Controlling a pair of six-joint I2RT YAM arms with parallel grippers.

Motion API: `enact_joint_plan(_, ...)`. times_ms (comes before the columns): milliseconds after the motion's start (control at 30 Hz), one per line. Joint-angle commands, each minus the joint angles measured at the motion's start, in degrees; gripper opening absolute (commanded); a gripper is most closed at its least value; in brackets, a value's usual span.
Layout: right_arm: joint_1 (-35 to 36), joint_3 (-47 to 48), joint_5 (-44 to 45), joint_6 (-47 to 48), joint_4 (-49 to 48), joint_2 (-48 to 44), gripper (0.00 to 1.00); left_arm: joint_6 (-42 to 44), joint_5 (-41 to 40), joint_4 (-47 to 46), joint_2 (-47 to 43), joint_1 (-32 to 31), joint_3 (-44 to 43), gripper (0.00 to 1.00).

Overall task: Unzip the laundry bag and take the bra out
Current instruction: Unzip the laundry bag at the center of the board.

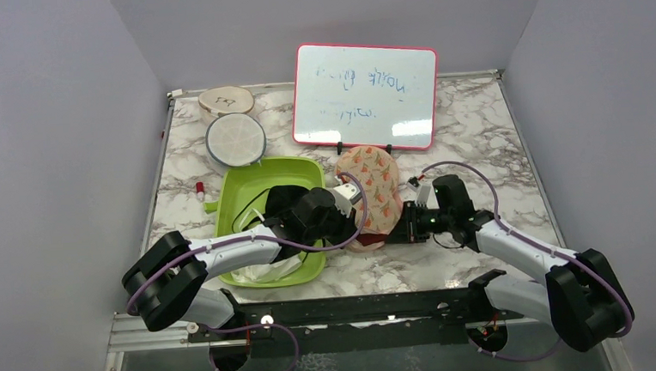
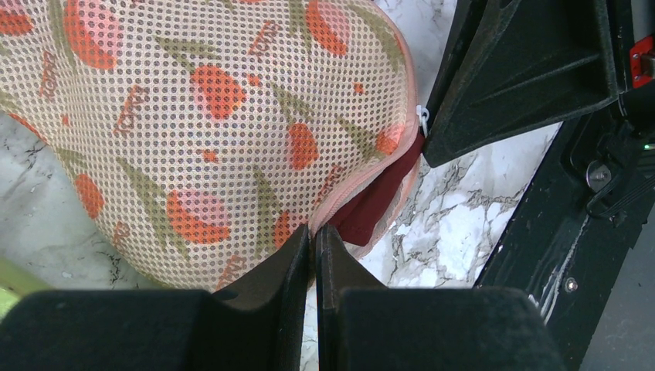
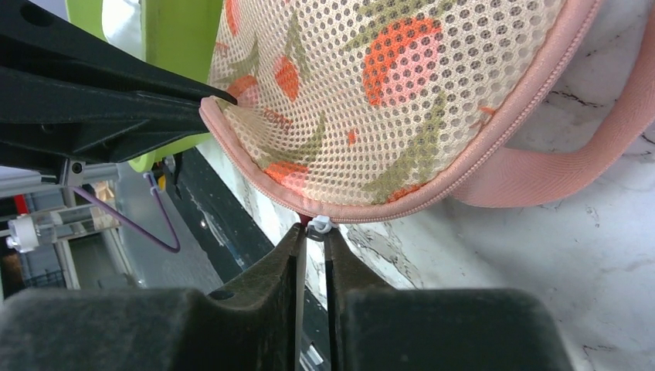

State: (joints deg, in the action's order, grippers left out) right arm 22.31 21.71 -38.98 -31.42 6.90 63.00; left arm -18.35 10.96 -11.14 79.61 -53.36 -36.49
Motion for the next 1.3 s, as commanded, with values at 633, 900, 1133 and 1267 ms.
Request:
enact_joint_plan(633, 0.13, 3.25, -2.25, 2.27, 1.59, 0.31, 0.01, 6.18, -1.01, 0.97, -1.12, -3.83, -1.96, 0.13)
enact_joint_plan(900, 0.18, 3.78, -4.94, 2.19, 2.16, -0.02, 0.01, 7.25, -3.1, -2.16, 4.3, -6.39, -7.19, 0.34)
enact_joint_plan(1133, 0.17, 3.58, -4.88, 1.8, 1.95, -0.69, 0.01, 8.06, -2.63, -4.18, 9.27, -6.74, -8.81, 0.3)
enact_joint_plan(1267, 0.14, 3.67, -4.18, 2.14, 2.25, -0.35, 0.01, 8.32, -3.24, -4.62, 10.35, -6.73, -7.88, 0.25)
